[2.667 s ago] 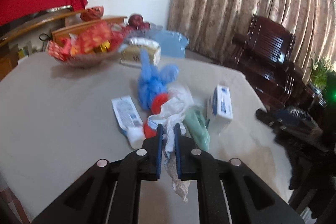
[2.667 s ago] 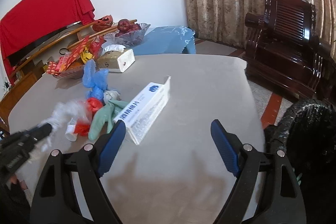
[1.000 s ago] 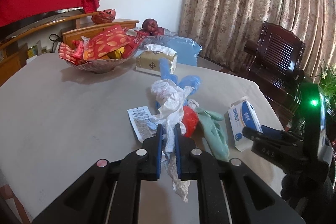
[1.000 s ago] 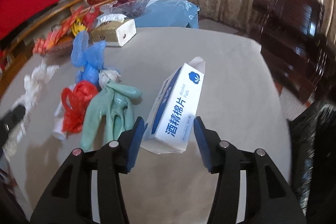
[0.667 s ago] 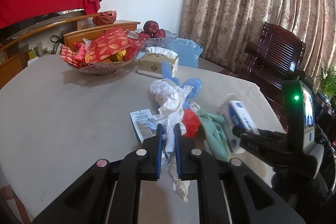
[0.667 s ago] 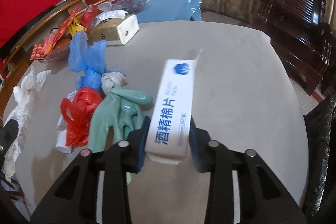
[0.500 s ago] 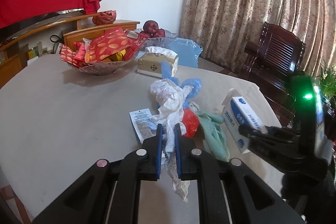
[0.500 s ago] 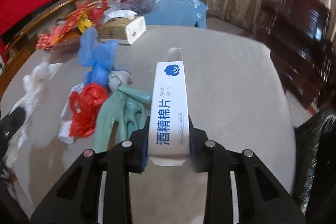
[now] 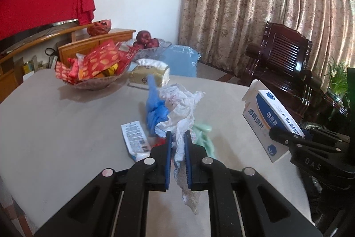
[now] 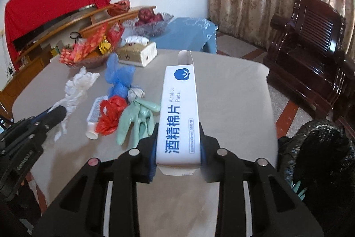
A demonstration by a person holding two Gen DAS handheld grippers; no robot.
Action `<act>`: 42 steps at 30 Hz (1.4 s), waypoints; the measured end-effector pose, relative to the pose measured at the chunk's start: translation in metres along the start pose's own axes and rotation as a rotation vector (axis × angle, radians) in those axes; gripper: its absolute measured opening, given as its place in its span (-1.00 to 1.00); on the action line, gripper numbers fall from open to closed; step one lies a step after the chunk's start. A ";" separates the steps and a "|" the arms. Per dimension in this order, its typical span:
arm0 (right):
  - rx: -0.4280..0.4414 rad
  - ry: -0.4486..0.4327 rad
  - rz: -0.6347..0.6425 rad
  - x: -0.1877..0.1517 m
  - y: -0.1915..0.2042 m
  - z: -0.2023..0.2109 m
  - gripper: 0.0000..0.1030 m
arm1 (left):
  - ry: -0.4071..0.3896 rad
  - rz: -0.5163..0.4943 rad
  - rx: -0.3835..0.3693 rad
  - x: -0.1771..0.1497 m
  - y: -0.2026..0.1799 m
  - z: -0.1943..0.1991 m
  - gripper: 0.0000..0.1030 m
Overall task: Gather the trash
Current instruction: 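Carry the tissue and alcohol pad box over the black bin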
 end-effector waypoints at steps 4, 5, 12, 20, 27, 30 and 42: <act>0.011 -0.030 0.001 0.006 0.002 0.024 -0.44 | -0.021 -0.010 -0.023 0.008 -0.013 0.016 -0.79; 0.015 -0.038 -0.001 0.007 0.002 0.030 -0.44 | -0.024 -0.011 -0.027 0.010 -0.016 0.020 -0.79; 0.022 -0.078 -0.005 0.009 0.002 0.071 -0.44 | -0.040 -0.028 -0.057 0.018 -0.036 0.045 -0.79; 0.011 -0.134 -0.023 0.007 -0.005 0.113 -0.44 | -0.072 -0.052 -0.092 0.022 -0.058 0.068 -0.79; -0.010 -0.171 -0.045 0.000 -0.018 0.144 -0.43 | -0.094 -0.073 -0.128 0.024 -0.080 0.087 -0.79; -0.026 -0.181 -0.053 -0.002 -0.023 0.156 -0.43 | -0.105 -0.082 -0.142 0.024 -0.089 0.094 -0.79; -0.115 -0.226 -0.090 -0.016 -0.061 0.200 -0.43 | -0.139 -0.135 -0.224 0.027 -0.140 0.119 -0.79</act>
Point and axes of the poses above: each gripper's, at about its wrist camera, not at the fingertips, and z roughly against the way its jaws point, y to its left, x to its top, the point moved 8 cm from there along -z, roughly the way its jaws point, and after that the axes turned 10 degrees about x, right-handed, at the moved point
